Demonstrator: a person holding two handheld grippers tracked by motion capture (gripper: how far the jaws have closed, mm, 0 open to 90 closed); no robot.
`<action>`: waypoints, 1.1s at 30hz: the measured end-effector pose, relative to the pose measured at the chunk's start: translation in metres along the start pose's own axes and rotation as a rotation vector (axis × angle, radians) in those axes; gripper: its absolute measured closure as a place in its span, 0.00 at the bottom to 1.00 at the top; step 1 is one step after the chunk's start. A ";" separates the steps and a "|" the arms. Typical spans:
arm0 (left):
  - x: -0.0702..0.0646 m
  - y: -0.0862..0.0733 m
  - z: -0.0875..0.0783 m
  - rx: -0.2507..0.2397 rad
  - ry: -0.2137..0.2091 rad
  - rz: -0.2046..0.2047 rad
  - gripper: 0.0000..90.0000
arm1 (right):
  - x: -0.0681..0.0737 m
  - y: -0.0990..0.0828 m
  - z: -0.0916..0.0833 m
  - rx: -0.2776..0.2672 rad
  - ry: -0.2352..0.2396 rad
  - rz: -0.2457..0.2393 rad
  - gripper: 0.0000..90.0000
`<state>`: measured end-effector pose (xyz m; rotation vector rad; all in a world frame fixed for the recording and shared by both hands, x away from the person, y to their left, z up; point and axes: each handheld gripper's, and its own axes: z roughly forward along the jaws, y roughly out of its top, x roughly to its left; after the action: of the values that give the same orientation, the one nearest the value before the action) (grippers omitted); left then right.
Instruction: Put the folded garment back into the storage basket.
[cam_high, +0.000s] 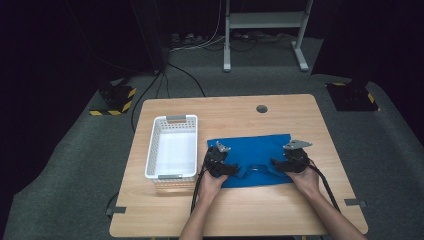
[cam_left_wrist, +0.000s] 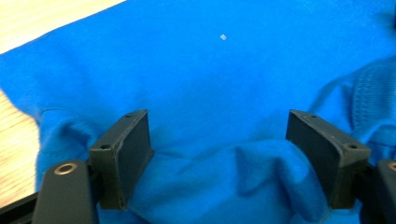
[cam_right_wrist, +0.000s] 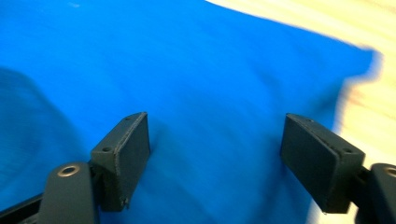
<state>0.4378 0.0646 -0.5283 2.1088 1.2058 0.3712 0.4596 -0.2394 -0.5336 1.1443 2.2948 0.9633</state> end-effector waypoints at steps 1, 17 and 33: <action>0.001 0.000 -0.001 -0.005 -0.003 -0.013 0.26 | -0.005 -0.003 -0.002 0.003 -0.002 0.015 0.26; -0.004 -0.004 -0.001 -0.017 0.024 0.005 0.24 | 0.009 -0.003 0.002 -0.022 0.061 -0.020 0.27; -0.013 -0.011 0.003 -0.052 0.063 0.036 0.18 | 0.000 -0.007 -0.001 -0.028 0.054 -0.034 0.24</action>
<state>0.4257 0.0566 -0.5366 2.0900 1.1821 0.4834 0.4549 -0.2424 -0.5384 1.0767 2.3276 1.0226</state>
